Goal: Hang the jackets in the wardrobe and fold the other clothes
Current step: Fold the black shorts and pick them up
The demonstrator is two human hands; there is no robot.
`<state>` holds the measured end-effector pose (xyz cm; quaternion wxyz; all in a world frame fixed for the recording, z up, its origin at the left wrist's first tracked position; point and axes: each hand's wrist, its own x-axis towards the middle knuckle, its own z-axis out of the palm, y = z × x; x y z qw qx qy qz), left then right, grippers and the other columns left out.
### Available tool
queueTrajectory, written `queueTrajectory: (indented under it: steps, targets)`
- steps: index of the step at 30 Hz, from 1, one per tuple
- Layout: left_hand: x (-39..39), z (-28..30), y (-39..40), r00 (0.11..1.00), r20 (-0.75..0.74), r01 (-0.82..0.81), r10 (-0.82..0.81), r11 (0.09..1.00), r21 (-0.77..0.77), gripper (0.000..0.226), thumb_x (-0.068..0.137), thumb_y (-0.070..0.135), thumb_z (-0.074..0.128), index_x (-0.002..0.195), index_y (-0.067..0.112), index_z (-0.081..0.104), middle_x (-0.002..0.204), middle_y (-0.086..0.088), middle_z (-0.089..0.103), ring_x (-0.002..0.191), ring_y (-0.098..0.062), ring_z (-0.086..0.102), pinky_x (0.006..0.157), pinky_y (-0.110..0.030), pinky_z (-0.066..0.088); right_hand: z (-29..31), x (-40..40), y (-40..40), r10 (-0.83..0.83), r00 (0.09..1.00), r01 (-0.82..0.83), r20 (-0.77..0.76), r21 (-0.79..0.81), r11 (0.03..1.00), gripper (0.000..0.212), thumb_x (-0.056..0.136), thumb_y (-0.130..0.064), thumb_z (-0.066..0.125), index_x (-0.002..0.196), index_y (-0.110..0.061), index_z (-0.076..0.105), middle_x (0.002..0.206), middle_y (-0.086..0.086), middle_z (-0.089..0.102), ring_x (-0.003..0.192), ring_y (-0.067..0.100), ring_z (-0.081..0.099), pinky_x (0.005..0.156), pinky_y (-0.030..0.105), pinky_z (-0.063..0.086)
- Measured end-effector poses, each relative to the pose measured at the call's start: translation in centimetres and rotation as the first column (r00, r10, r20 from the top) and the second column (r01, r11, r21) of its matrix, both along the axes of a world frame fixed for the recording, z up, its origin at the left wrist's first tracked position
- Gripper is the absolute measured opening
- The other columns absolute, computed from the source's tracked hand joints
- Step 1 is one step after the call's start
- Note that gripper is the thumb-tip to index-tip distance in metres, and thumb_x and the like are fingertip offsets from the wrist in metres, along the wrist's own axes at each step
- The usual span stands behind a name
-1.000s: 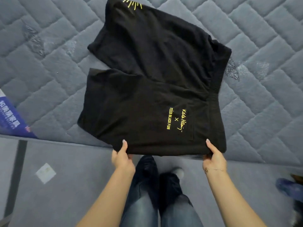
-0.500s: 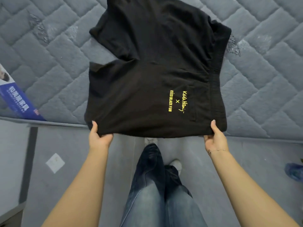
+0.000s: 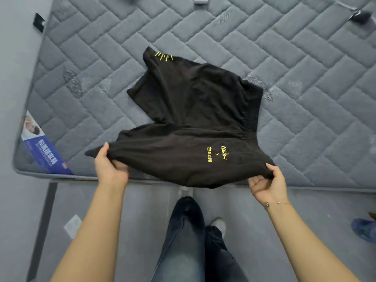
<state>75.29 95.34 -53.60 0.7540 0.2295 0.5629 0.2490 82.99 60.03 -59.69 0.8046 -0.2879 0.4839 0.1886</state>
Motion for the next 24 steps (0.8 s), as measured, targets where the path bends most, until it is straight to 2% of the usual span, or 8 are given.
queueTrajectory:
  steps: [6,10,13,16,18,19,21,24]
  targets:
    - [16.0,2.5,5.8,0.997,0.037,0.07,-0.075,0.991,0.114,0.012,0.096,0.002,0.051,0.087,0.01,0.05,0.072,-0.002,0.051,0.049,-0.007,0.056,0.05,-0.015,0.049,2.9,11.3,2.1,-0.136,0.99,0.132,0.026,0.105,0.986,0.01,0.086,-0.015,0.061,0.086,-0.006,0.067,0.082,0.01,0.075,0.073,0.021,0.075,0.064,0.032,0.061]
    - [25.9,-0.6,8.5,0.979,-0.012,0.205,-0.205,0.972,0.119,0.019,0.093,-0.003,0.053,0.112,0.001,0.053,0.081,-0.009,0.056,0.064,-0.013,0.06,0.052,-0.018,0.053,1.6,19.6,4.7,-0.251,0.968,0.248,-0.005,0.177,0.952,0.018,0.094,-0.012,0.056,0.096,0.001,0.068,0.085,0.016,0.074,0.071,0.028,0.074,0.065,0.034,0.061]
    - [31.0,-4.8,10.4,0.925,-0.034,0.379,-0.378,0.922,0.076,0.038,0.097,0.003,0.054,0.134,0.0,0.049,0.118,-0.014,0.062,0.084,-0.018,0.063,0.07,-0.025,0.058,-1.2,24.6,6.9,-0.292,0.956,0.293,-0.025,0.137,0.946,0.023,0.097,-0.015,0.053,0.099,0.004,0.066,0.088,0.019,0.073,0.071,0.031,0.073,0.065,0.035,0.061]
    - [32.6,-8.5,12.1,0.719,-0.132,0.694,-0.682,0.701,0.164,0.037,0.099,0.011,0.055,0.134,0.016,0.045,0.129,0.0,0.058,0.114,-0.014,0.058,0.099,-0.032,0.048,-4.5,27.0,8.3,-0.27,0.962,0.268,0.023,0.074,0.961,0.034,0.1,-0.024,0.05,0.124,-0.001,0.055,0.121,0.017,0.064,0.112,0.029,0.064,0.097,0.038,0.051]
    - [31.4,-10.5,13.6,0.604,-0.316,0.794,-0.732,0.517,0.319,0.037,0.095,0.008,0.06,0.129,0.018,0.048,0.125,0.003,0.06,0.115,-0.006,0.058,0.097,-0.023,0.047,-6.2,27.0,9.6,-0.113,0.988,0.128,0.102,-0.15,0.98,0.038,0.101,-0.021,0.045,0.137,-0.007,0.045,0.134,0.014,0.055,0.126,0.025,0.054,0.104,0.037,0.046]
    - [30.0,-11.3,14.5,0.593,-0.41,0.801,-0.693,0.453,0.392,0.036,0.093,0.006,0.062,0.126,0.016,0.051,0.124,0.0,0.06,0.112,-0.006,0.059,0.095,-0.02,0.048,-6.6,26.4,10.5,0.016,0.992,0.03,0.124,-0.359,0.933,0.036,0.101,-0.016,0.044,0.136,-0.008,0.047,0.132,0.013,0.056,0.125,0.024,0.055,0.101,0.035,0.048]
    - [26.1,-13.0,16.6,0.614,-0.604,0.789,-0.508,0.392,0.472,0.037,0.089,0.007,0.067,0.123,0.011,0.054,0.122,-0.004,0.058,0.11,-0.008,0.057,0.095,-0.018,0.047,-6.8,24.5,12.5,0.304,0.95,-0.132,0.073,-0.787,0.602,0.028,0.094,-0.007,0.05,0.12,-0.011,0.06,0.12,0.01,0.064,0.113,0.018,0.062,0.094,0.027,0.052]
    - [20.7,-15.3,19.2,0.537,-0.755,0.796,-0.377,0.522,0.306,0.055,0.086,0.024,0.075,0.132,0.009,0.049,0.131,-0.01,0.048,0.118,-0.018,0.052,0.105,-0.032,0.043,-6.4,22.0,15.9,0.716,0.698,-0.194,-0.004,-0.964,0.183,0.027,0.087,0.002,0.054,0.103,-0.016,0.066,0.11,0.005,0.067,0.103,0.014,0.062,0.088,0.015,0.047]
